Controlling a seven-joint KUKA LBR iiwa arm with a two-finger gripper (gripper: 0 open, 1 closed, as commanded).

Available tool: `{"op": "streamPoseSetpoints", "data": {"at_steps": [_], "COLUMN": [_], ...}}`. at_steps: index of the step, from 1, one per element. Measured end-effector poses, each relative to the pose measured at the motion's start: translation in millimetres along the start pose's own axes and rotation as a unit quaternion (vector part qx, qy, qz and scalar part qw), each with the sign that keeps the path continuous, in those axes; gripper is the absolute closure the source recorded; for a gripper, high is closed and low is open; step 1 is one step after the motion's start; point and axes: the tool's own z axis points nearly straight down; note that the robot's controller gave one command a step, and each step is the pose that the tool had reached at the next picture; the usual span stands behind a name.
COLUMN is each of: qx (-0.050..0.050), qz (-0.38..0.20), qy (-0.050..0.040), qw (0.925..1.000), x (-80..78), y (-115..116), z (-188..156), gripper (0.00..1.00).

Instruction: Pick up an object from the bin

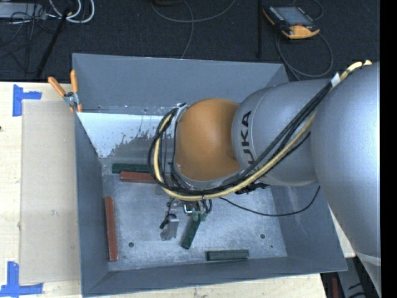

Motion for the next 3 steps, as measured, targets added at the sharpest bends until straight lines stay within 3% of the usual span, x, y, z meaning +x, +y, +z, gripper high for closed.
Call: {"op": "streamPoseSetpoints", "data": {"at_steps": [1,2,3], "qx": [0.001,0.001,0.001], "qz": [-0.200,-0.351,-0.405], "qy": [-0.0012,-0.0061,-0.0048], "qw": [0.9799,0.9362,0.9143], "x": [9.4,6.6,7.3], "y": [-70.3,-77.6,-63.9], "z": [64.0,31.7,32.6], "gripper": [0.00,0.00,0.00]}}
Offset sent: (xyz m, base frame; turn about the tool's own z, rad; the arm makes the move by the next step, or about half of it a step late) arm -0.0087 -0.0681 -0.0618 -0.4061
